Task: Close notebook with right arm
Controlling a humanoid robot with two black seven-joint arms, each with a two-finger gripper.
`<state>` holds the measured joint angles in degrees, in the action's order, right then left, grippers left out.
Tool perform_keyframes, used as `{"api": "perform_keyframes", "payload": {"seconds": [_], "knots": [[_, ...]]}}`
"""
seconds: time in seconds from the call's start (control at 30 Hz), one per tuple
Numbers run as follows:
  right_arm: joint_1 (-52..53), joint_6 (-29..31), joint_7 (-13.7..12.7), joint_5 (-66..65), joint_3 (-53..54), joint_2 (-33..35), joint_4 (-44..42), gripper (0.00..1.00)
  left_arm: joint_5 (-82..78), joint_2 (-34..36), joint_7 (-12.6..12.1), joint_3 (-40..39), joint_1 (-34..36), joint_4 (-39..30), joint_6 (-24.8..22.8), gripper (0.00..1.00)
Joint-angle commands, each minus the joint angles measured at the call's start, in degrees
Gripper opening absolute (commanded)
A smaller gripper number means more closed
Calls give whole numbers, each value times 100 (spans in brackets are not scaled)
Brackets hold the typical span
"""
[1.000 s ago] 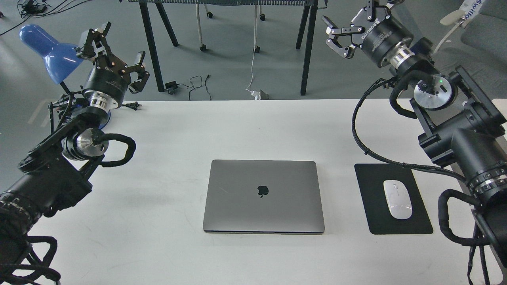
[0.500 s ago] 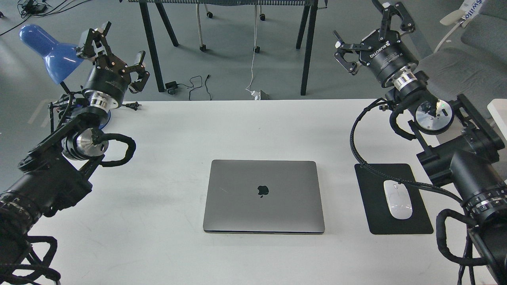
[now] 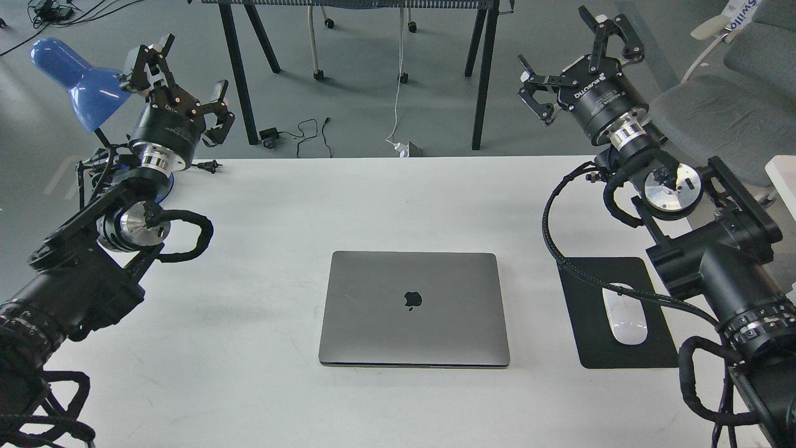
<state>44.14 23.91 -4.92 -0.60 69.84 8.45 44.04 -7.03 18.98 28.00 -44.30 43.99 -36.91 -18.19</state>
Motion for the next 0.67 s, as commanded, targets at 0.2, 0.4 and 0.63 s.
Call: {"api": "perform_keyframes", "payload": {"seconds": [0.2, 0.4, 0.63], "knots": [[7, -53, 0, -46, -154, -1, -9, 100, 0, 0, 0, 0, 4, 0, 0, 100], [25, -159, 0, -63, -366, -1, -18, 100, 9, 0, 0, -9, -5, 0, 0, 100], [42, -159, 0, -63, -366, -1, -9, 100, 9, 0, 0, -9, 4, 0, 0, 100]]}}
